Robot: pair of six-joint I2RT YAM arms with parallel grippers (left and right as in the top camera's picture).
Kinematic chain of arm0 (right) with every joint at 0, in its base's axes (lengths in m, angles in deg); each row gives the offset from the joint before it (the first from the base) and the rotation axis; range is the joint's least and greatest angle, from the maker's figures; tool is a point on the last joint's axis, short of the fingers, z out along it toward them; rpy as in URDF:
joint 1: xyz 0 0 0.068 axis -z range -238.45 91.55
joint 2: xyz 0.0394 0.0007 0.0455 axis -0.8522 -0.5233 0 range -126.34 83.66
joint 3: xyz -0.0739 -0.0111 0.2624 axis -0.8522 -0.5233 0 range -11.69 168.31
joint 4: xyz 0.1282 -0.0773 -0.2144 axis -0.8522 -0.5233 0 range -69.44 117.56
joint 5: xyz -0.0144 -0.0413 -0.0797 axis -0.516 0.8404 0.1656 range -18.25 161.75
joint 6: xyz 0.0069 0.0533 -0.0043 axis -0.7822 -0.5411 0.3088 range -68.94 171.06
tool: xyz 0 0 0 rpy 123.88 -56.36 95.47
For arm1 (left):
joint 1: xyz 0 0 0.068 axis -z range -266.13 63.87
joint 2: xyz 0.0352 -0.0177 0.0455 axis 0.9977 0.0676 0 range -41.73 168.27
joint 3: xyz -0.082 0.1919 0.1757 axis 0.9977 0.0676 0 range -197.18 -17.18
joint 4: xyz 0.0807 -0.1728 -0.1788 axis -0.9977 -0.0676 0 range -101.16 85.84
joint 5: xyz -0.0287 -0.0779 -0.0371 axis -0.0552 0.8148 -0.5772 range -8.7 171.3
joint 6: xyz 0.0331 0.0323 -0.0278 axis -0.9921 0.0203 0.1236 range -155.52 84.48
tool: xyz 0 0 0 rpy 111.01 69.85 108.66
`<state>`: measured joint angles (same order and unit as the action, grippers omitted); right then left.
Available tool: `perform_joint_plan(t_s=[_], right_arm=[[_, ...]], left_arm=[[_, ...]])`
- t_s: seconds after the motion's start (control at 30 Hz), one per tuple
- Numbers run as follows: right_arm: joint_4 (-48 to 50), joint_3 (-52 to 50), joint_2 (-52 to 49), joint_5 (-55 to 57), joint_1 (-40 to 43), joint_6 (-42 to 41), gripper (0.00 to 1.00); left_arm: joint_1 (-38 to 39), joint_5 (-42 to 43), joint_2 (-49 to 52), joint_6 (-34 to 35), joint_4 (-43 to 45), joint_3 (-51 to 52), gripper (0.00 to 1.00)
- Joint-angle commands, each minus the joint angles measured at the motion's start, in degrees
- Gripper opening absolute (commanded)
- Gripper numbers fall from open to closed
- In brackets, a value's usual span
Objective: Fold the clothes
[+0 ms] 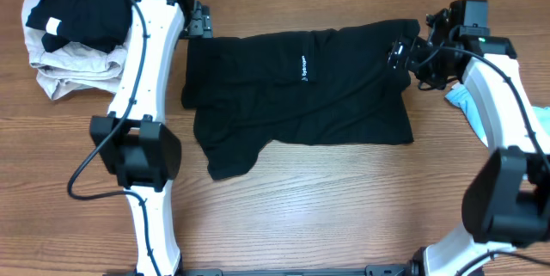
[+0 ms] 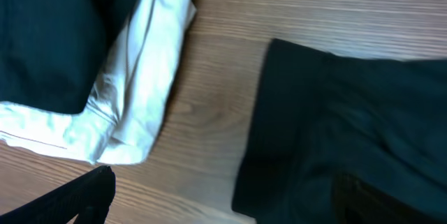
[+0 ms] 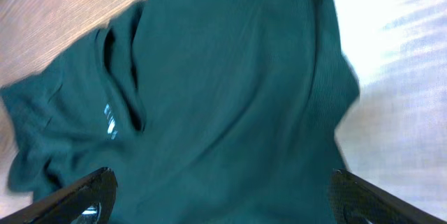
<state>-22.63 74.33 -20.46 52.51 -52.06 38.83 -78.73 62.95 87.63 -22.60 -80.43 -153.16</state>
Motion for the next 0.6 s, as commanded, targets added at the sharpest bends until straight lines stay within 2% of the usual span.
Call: perform_joint_plan(t_s=[0.0, 0.13, 0.3, 0.4, 0.5, 0.57], right_arm=[[-3.5, 1.5, 8.1, -1.2, 0.4, 0.0, 1.0], [-11.4, 1.5, 13.9, 1.9, 0.4, -0.6, 1.0], [-19.7, 0.8, 20.4, 8.9, 0.4, -6.1, 1.0], [-20.1, -2.9, 24.7, 11.7, 0.4, -9.1, 1.0], [-17.6, -10.6, 28.5, 13.2, 0.4, -10.6, 1.0], [-15.3, -15.9, 29.3, 13.1, 0.4, -12.1, 1.0]], left_arm=[[-0.2, 9.4, -8.0, -2.7, -1.8, -1.1, 1.0], [0.5, 10.7, -13.9, -3.6, -5.6, -1.1, 1.0], [1.2, 11.6, -19.7, -1.5, -13.6, -1.1, 1.0], [1.3, 12.6, -21.0, 0.1, -20.7, -1.0, 1.0], [1.4, 17.1, -22.6, 0.0, -19.9, 3.9, 1.0], [1.8, 16.2, -23.2, 1.3, -19.8, 7.8, 1.0]])
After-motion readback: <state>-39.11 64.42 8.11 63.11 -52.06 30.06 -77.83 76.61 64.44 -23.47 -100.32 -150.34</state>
